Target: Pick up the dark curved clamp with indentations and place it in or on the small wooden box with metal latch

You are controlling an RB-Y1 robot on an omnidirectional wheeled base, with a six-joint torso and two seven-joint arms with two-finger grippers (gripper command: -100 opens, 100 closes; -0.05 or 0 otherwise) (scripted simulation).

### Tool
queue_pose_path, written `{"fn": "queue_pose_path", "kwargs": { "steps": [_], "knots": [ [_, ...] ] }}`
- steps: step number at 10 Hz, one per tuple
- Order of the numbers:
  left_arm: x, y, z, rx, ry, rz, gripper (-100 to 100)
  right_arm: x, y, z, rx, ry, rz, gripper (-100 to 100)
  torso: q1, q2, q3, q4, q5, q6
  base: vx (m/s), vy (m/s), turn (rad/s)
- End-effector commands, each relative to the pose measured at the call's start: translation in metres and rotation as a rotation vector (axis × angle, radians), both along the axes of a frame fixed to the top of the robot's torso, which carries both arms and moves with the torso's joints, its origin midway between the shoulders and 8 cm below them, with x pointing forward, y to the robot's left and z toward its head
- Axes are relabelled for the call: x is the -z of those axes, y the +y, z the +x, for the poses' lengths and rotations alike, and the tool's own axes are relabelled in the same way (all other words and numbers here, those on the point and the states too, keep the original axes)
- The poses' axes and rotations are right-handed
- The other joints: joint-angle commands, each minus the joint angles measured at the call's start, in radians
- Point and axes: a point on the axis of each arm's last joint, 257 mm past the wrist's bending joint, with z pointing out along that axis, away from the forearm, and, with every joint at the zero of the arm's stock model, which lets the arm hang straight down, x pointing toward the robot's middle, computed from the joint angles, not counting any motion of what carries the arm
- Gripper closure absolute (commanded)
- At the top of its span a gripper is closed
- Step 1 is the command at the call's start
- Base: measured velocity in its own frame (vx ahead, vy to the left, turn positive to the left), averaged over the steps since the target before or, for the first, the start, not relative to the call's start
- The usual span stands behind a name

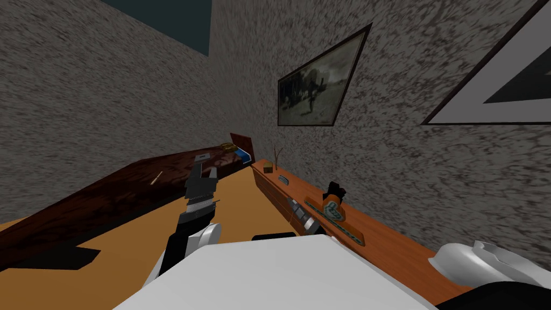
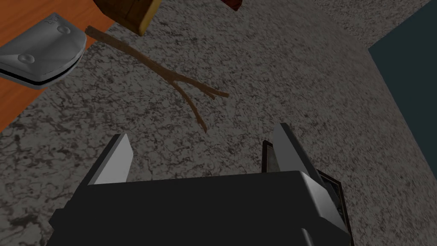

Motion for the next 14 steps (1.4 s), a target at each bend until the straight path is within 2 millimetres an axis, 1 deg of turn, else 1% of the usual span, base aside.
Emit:
{"fn": "queue_pose_path", "kwargs": {
  "steps": [1,2,3,4,5,6,7,8,9,10,11,12,13,14],
  "knots": [
    [0.000,0.000,0.000,0.000,0.000,0.000,0,0.016,0.000,-0.008,-0.018,0.027,-0.027,-100,0.000,0.000,0.000,0.000,0.000,0.000,0.022,0.008,0.040],
    [0.000,0.000,0.000,0.000,0.000,0.000,0,0.037,0.004,-0.021,-0.061,0.060,-0.075,-100,0.000,0.000,0.000,0.000,0.000,0.000,0.039,0.018,0.096],
    [0.000,0.000,0.000,0.000,0.000,0.000,0,0.043,0.002,-0.022,-0.058,0.071,-0.080,-100,0.000,-0.001,-0.001,0.000,0.000,0.000,0.036,0.011,0.041],
    [0.000,0.000,0.000,0.000,0.000,0.000,0,0.057,0.005,-0.034,-0.104,0.089,-0.125,-100,0.000,-0.001,-0.001,0.000,0.000,0.000,0.047,0.015,0.096],
    [0.000,0.000,0.000,0.000,0.000,0.000,0,0.069,0.000,-0.037,-0.099,0.113,-0.135,-100,0.000,-0.002,-0.001,0.000,0.000,0.000,0.040,0.014,0.055],
    [0.000,0.000,0.000,0.000,0.000,0.000,0,0.090,-0.003,-0.052,-0.142,0.145,-0.189,-100,0.001,-0.002,-0.001,0.000,0.000,0.000,0.055,0.025,0.094],
    [0.000,0.000,0.000,0.000,0.000,0.000,0,0.095,-0.005,-0.054,-0.140,0.156,-0.193,-100,0.001,-0.002,-0.001,0.000,0.000,0.000,0.050,0.017,0.053],
    [0.000,0.000,0.000,0.000,0.000,0.000,0,0.112,-0.010,-0.068,-0.184,0.183,-0.246,-100,0.001,-0.002,-0.001,0.000,0.000,0.000,0.051,0.027,0.140],
    [0.000,0.000,0.000,0.000,0.000,0.000,0,0.119,-0.014,-0.071,-0.180,0.199,-0.253,-100,0.001,-0.003,-0.001,0.000,0.000,0.000,0.052,0.021,0.060],
    [0.000,0.000,0.000,0.000,0.000,0.000,0,0.137,-0.023,-0.086,-0.222,0.228,-0.309,-100,0.001,-0.002,-0.001,-0.001,0.000,0.000,0.066,0.022,0.128],
    [0.000,0.000,0.000,0.000,0.000,0.000,0,0.143,-0.027,-0.089,-0.220,0.242,-0.315,-100,0.001,-0.003,-0.002,-0.001,0.000,0.000,0.058,0.017,0.053],
    [0.000,0.000,0.000,0.000,0.000,0.000,0,0.159,-0.037,-0.103,-0.261,0.269,-0.369,-100,0.001,-0.003,-0.002,-0.001,0.000,0.000,0.083,0.024,0.102],
    [0.000,0.000,0.000,0.000,0.000,0.000,0,0.165,-0.042,-0.107,-0.257,0.286,-0.377,-100,0.001,-0.004,-0.002,-0.001,0.000,0.000,0.072,0.016,0.072],
    [0.000,0.000,0.000,0.000,0.000,0.000,0,0.178,-0.055,-0.120,-0.296,0.309,-0.431,-100,0.001,-0.004,-0.002,-0.001,0.000,0.000,0.064,0.037,0.138]
  ]
}}
